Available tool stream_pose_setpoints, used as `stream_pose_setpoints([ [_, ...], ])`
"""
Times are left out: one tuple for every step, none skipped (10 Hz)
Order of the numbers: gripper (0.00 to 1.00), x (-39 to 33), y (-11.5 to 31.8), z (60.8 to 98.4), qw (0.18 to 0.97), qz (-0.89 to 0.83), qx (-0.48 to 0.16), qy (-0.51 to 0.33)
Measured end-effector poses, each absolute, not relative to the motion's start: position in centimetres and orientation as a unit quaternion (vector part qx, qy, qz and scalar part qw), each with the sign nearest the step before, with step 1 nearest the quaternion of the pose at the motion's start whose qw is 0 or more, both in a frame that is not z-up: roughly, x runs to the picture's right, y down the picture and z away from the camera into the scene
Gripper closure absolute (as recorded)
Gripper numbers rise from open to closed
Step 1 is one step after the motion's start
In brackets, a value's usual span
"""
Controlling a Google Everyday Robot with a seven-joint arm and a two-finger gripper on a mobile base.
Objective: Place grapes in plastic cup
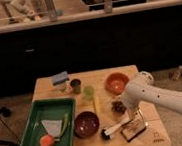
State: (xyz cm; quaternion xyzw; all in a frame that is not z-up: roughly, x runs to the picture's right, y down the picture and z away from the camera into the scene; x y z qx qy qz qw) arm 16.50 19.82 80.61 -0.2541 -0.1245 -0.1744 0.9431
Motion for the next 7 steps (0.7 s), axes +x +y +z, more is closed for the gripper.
stream_pose_setpoints([
  [0.20, 16.2, 19.7, 80.8, 0.942, -0.177, -0.255, -0.126],
  [0.20, 16.0, 19.6, 81.0, 0.941, -0.179, -0.256, -0.127],
  [0.20, 15.9, 19.5, 81.3, 0.940, -0.181, -0.259, -0.129],
  [0.20, 15.7, 19.5, 81.6, 0.939, -0.183, -0.262, -0.130],
  [0.20, 15.6, 19.5, 81.9, 0.938, -0.184, -0.264, -0.131],
  [0.20, 15.5, 19.5, 82.2, 0.936, -0.185, -0.267, -0.132],
  [0.20, 15.5, 19.5, 82.4, 0.936, -0.185, -0.270, -0.132],
])
